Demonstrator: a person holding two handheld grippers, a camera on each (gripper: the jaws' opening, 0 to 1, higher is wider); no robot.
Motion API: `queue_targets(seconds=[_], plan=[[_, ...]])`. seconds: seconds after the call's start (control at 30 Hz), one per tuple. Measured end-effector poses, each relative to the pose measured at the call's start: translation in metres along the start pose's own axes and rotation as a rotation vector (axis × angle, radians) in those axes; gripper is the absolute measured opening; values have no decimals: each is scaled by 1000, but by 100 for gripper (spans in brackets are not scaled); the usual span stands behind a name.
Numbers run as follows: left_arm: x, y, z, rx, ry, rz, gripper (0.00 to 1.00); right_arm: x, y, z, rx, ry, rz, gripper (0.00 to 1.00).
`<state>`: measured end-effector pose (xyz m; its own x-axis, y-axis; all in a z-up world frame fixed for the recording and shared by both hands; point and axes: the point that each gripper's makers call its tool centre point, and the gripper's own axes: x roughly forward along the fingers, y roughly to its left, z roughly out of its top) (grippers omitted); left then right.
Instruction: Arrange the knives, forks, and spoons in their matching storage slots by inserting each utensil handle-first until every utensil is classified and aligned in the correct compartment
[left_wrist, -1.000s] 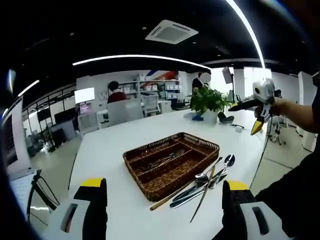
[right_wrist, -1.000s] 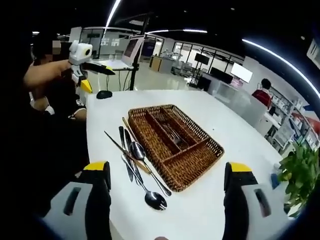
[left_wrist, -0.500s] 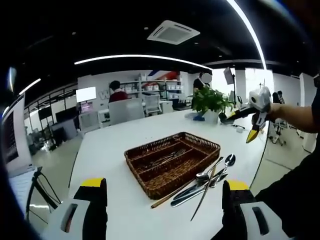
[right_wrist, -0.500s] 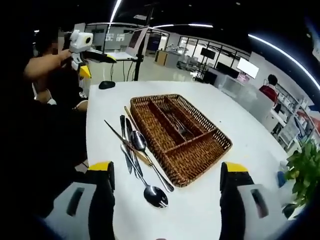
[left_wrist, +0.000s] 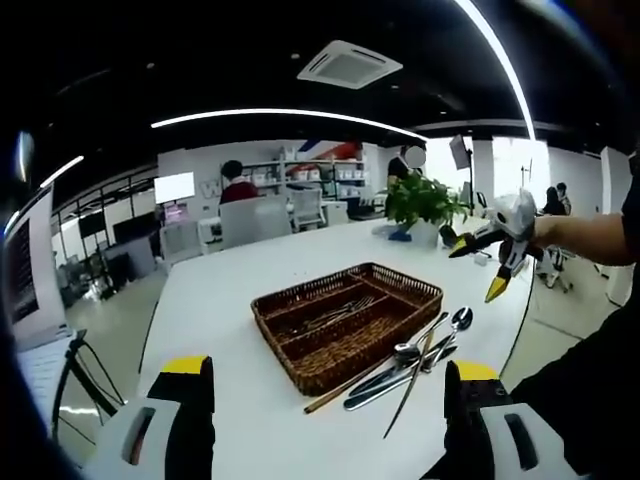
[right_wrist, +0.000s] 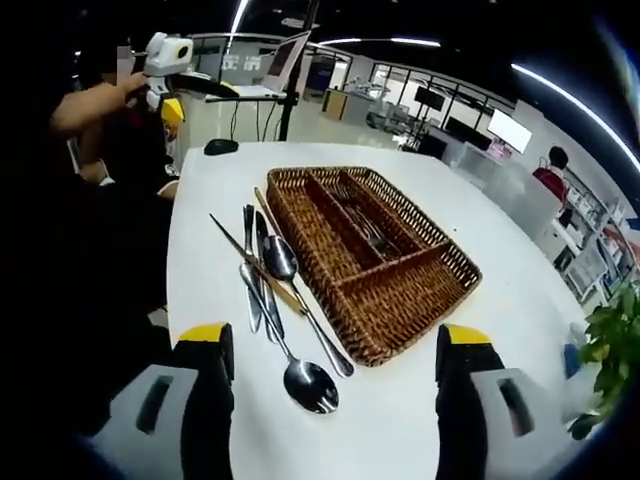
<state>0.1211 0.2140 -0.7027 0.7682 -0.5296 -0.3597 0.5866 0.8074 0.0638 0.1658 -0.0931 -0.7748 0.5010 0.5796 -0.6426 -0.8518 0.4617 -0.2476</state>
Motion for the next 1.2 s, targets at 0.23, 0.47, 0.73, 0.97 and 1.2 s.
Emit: queue_targets(seconds=[0.23, 0.47, 0.73, 0.97, 1.2], plan=[[-2, 0, -4, -4, 6, -4, 100, 11, 3, -10, 2, 18, 17, 82], [-3, 2, -4, -8, 3, 1, 100, 17, 8, -15, 17, 7, 59, 74], [-2, 1, -9, -11, 12, 1, 100, 31, 19, -31, -16, 54, 103, 64], [-1, 4, -12, -7, 22, 6, 100, 39, 24, -41, -30, 87, 116, 63], [-1, 5, -12, 0, 21, 4, 100, 45, 27, -42, -35, 85, 135, 58]])
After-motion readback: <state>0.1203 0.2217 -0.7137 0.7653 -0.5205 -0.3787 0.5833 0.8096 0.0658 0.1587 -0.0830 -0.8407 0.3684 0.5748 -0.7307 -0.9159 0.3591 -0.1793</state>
